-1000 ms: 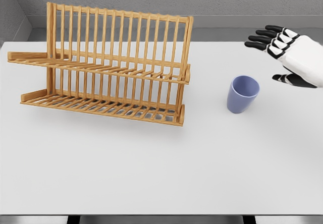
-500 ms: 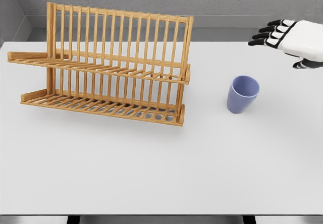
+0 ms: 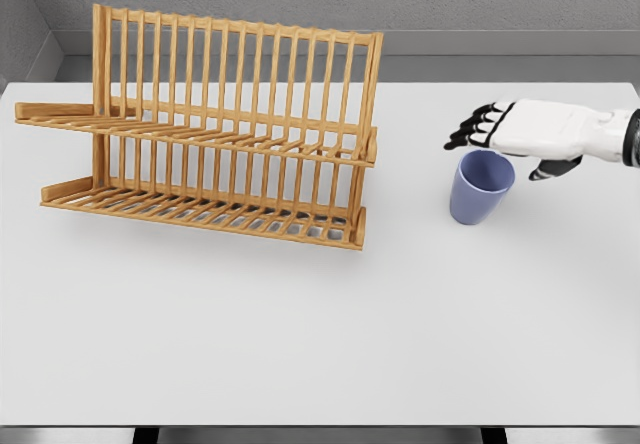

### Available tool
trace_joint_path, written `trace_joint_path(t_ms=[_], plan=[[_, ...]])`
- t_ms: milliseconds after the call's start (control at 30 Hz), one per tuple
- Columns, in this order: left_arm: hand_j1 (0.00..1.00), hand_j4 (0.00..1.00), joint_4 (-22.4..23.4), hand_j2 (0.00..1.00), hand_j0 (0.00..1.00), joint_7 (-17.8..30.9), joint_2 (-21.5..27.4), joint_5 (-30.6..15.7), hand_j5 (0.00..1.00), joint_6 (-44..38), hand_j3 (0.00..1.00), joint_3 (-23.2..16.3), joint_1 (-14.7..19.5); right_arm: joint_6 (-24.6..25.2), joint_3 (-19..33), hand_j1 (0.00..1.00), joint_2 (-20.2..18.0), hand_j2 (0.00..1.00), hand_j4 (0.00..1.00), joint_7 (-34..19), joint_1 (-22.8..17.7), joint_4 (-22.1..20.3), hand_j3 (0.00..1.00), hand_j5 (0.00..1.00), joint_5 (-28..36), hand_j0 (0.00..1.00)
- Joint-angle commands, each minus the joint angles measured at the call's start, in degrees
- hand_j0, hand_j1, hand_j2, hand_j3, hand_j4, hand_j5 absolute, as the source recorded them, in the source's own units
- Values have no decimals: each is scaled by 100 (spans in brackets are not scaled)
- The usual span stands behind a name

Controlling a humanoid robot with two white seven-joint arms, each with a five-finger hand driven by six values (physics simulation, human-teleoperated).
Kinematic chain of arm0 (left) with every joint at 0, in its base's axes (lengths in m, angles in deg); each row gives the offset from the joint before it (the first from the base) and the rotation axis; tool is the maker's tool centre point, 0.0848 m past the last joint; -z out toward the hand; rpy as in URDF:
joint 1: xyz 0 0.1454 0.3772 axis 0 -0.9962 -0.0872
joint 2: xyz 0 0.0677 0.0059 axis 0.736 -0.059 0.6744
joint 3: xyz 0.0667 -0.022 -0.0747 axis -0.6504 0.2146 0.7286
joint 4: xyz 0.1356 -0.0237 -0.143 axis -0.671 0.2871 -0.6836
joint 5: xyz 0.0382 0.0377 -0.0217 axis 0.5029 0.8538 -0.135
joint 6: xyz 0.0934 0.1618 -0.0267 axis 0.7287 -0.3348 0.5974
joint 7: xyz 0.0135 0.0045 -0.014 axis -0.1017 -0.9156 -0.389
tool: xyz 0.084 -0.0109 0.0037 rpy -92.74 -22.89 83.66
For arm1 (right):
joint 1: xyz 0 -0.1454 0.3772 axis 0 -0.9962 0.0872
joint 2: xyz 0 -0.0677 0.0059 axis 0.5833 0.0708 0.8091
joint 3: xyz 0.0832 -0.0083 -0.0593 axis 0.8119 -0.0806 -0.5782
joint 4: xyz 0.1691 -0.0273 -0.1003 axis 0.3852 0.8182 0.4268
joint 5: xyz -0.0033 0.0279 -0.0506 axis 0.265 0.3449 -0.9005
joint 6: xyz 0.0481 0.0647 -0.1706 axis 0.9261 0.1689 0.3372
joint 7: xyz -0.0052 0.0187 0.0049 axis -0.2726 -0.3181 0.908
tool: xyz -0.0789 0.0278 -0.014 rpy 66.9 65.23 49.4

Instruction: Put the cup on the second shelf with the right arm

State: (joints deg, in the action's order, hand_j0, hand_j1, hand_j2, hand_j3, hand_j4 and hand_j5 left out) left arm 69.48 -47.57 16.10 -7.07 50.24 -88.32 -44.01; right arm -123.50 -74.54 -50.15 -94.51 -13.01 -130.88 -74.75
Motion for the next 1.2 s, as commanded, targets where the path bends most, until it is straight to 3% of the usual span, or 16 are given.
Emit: trace_joint_path(t_ms=[0,500,733,1100,1133,1167], plan=[[100,100,0,100,100,0,0,-1,100,0,100,0,9,15,-118,100,18,100,100,1,0,17,100,100,20,100],[100,100,0,100,100,0,0,-1,100,0,100,0,9,15,-346,100,159,100,100,1,-9,17,100,100,20,100],[100,100,0,100,100,0,0,-1,100,0,100,0,0,15,-408,100,211,100,100,1,0,333,100,100,11,100],[100,100,0,100,100,0,0,-1,100,0,100,0,0,15,-487,100,308,100,100,1,0,325,100,100,11,100],[100,100,0,100,100,9,0,-1,100,0,100,0,0,15,-487,99,317,99,99,1,0,325,99,99,11,99],[100,100,0,100,100,0,0,-1,100,0,100,0,0,15,-487,89,317,89,89,1,18,333,89,89,11,89]])
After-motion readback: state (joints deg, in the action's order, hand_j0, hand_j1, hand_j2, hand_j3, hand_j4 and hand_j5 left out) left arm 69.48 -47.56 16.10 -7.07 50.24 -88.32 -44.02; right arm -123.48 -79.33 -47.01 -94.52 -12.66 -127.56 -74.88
